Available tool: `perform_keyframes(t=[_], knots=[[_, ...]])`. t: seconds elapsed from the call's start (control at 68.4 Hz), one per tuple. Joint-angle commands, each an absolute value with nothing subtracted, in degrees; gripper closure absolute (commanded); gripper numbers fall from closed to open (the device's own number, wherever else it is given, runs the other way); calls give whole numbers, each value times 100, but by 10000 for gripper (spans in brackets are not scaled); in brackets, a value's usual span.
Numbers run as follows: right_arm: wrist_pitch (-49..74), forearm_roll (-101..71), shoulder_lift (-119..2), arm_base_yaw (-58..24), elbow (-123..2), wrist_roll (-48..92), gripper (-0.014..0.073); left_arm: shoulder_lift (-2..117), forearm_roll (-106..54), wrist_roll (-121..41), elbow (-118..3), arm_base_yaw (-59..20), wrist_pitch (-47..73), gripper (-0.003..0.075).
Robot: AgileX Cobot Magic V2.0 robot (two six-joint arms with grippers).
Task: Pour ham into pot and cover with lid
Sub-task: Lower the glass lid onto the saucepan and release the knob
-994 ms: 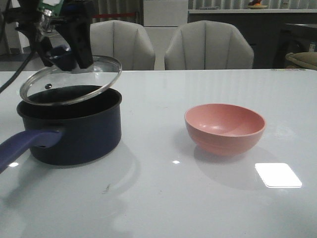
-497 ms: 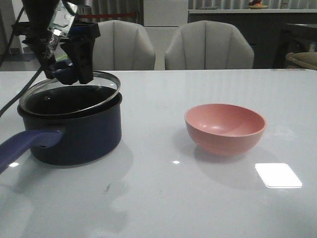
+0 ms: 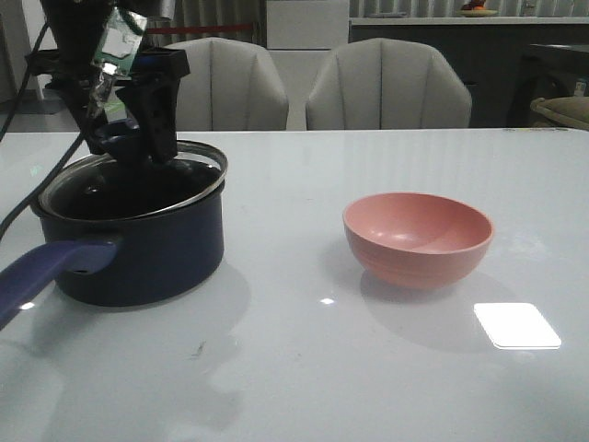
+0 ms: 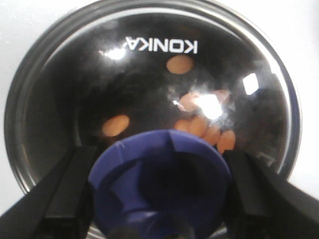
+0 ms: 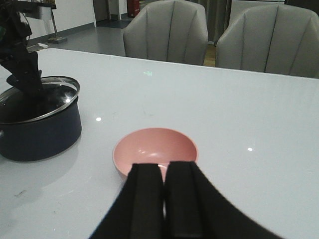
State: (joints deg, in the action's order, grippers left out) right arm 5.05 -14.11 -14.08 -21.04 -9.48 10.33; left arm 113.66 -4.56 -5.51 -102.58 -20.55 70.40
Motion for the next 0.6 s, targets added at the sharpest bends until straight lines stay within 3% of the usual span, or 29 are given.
perform_keyframes(t=[0.0, 0.19, 0.585], knots=[[67, -1421, -1443, -2108, -1111, 1066, 426, 11014, -444, -530, -10348, -2085, 7276, 305], [67, -1421, -1443, -2108, -1111, 1066, 426, 11014, -444, -530, -10348, -2085, 7276, 130], [67, -1421, -1443, -2108, -1111, 1066, 426, 10989, -305, -530, -10370, -2085, 7276, 124]])
